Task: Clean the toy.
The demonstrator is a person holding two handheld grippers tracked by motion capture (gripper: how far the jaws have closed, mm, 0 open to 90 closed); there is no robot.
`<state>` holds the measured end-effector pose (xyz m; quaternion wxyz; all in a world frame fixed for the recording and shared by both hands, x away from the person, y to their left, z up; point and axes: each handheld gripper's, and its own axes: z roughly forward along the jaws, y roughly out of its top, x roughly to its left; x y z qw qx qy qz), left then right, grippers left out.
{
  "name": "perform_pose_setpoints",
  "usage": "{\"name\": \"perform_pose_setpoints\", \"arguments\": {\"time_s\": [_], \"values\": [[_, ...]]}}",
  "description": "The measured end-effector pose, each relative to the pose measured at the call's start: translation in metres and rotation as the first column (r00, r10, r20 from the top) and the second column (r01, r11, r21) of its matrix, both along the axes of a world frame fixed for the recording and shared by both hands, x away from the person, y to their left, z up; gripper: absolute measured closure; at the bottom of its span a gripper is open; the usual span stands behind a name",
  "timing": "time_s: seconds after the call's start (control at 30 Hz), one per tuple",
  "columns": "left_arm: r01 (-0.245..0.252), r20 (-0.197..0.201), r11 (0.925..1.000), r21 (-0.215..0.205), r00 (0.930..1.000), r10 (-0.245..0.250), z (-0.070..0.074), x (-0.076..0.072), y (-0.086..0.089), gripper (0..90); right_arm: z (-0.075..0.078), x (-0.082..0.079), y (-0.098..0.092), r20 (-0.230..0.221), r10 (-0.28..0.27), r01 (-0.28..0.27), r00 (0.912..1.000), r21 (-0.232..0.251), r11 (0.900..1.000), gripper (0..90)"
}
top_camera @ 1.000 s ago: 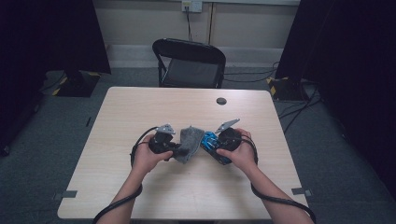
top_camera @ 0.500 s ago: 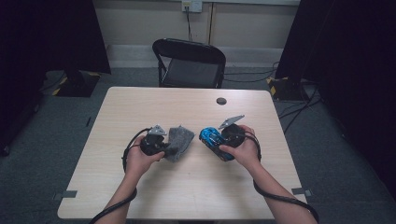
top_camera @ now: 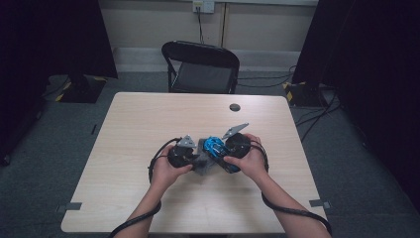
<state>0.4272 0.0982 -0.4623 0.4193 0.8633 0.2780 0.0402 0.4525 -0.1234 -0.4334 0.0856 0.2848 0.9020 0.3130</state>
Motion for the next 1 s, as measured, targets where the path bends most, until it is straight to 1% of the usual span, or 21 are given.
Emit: {"name": "perform_pose_setpoints", "arguments": {"time_s": [0.07, 0.13, 0.27, 0.33, 0.5, 0.77, 0.9, 1.0], "values": [[0.014, 0.006, 0.9999, 0.005, 0.9999, -0.014, -0.001, -0.002, -0.005, 69.8, 0.001, 0.001, 0.0, 0.002, 0.002, -0.002, 1.0, -0.001, 1.0, 28.1], [0.02, 0.009, 0.9998, -0.001, 0.9998, -0.02, -0.002, -0.004, -0.009, 69.8, 0.002, 0.002, -0.001, 0.002, -0.003, 0.003, 1.0, -0.003, 1.0, 28.1], [0.032, 0.001, 0.9994, -0.007, 0.9995, -0.032, -0.005, -0.007, -0.017, 69.7, 0.001, 0.005, -0.001, -0.006, -0.014, 0.014, 0.9999, 0.004, 1.0, 28.1], [0.042, 0.003, 0.9991, -0.005, 0.9991, -0.042, -0.007, -0.009, -0.021, 69.8, 0.001, 0.005, 0.0, -0.008, -0.02, 0.02, 0.9998, -0.001, 1.0, 28.1], [0.054, -0.003, 0.9985, -0.011, 0.9985, -0.054, -0.011, -0.012, -0.027, 69.8, 0.0, 0.009, 0.001, -0.018, -0.035, 0.035, 0.9992, 0.004, 0.999, 28.1], [0.077, -0.007, 0.9969, -0.011, 0.997, -0.077, -0.012, -0.015, -0.036, 69.8, 0.001, 0.015, 0.002, -0.029, -0.064, 0.065, 0.9975, 0.021, 0.998, 28.1], [0.098, -0.007, 0.9951, -0.01, 0.9951, -0.098, -0.012, -0.018, -0.04, 69.8, 0.003, 0.017, 0.002, -0.029, -0.064, 0.065, 0.9975, 0.027, 0.998, 28.1], [0.104, -0.004, 0.9946, -0.007, 0.9946, -0.104, -0.013, -0.021, -0.044, 69.8, 0.004, 0.017, 0.003, -0.03, -0.068, 0.069, 0.9972, 0.027, 0.997, 28.1]]}}
